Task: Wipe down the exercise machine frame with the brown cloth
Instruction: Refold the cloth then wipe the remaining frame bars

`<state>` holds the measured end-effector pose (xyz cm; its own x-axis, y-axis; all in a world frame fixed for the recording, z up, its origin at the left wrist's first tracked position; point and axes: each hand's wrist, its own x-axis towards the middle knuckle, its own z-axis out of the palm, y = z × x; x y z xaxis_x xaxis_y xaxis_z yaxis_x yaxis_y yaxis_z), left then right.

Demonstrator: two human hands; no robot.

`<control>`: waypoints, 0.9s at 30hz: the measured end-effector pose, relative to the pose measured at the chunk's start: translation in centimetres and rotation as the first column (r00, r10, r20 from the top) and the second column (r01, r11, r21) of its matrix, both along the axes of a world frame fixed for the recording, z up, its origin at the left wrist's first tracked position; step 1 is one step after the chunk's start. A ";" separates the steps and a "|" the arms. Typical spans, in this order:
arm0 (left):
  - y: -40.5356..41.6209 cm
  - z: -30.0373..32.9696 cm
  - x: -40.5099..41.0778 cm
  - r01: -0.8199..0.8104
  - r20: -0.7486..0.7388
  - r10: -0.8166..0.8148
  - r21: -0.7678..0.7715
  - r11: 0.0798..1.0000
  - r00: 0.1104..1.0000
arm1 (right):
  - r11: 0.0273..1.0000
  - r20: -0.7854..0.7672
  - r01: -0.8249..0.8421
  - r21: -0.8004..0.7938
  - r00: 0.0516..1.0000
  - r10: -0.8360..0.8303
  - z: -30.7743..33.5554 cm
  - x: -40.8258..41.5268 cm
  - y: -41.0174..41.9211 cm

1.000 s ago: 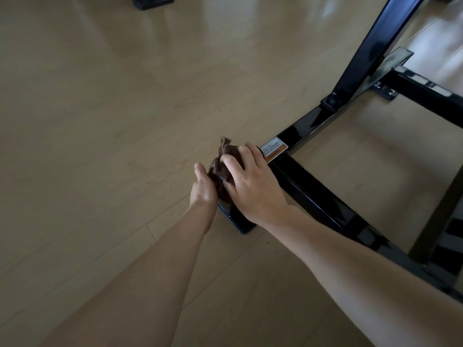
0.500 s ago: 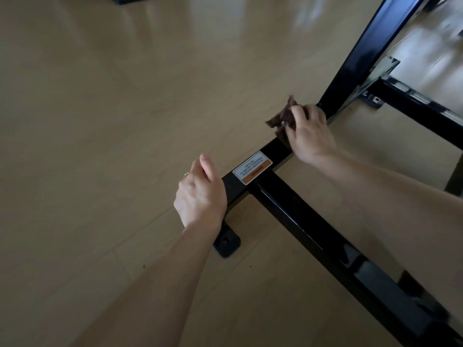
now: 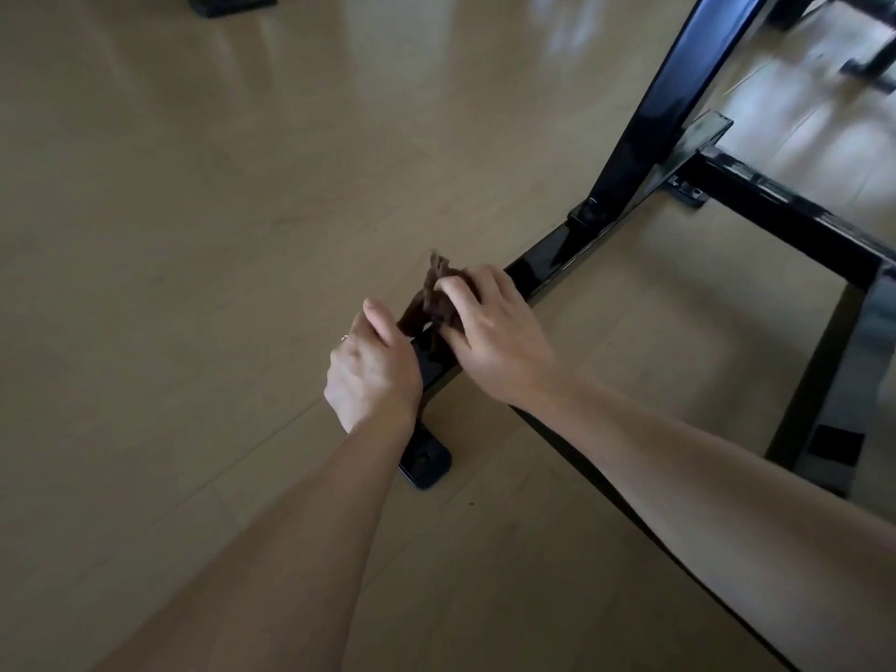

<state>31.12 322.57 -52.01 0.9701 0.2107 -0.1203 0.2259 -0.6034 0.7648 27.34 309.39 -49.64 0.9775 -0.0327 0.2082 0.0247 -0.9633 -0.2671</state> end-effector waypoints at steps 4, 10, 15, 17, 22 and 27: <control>0.1 -0.1 0.1 -0.027 -0.018 0.027 0.013 1.000 0.999 | 0.992 -0.038 -0.119 -0.050 0.992 0.117 0.5 -0.1 -1.0; 0.0 0.2 0.2 0.171 -0.122 -0.145 0.230 0.958 0.982 | 0.975 -0.085 0.217 0.046 0.973 -0.212 0.4 2.8 -4.7; 1.1 1.3 0.8 0.340 -0.344 -0.292 0.089 0.936 0.892 | 0.985 -0.050 0.163 0.056 0.986 -0.160 0.5 0.6 0.6; 1.9 2.6 1.2 0.215 -0.422 -0.272 -0.177 0.960 0.865 | 0.993 -0.062 0.108 0.043 0.992 -0.106 0.8 -0.6 3.6; 5.7 3.0 -0.3 -0.077 -0.453 -0.243 -0.580 0.811 0.858 | 0.968 0.018 0.163 0.192 0.985 -0.169 -0.9 -4.7 11.7; 8.0 3.8 -1.7 -0.066 -0.475 -0.259 -0.565 0.823 0.841 | 0.900 0.049 0.281 0.333 0.948 -0.314 -2.0 -6.0 15.6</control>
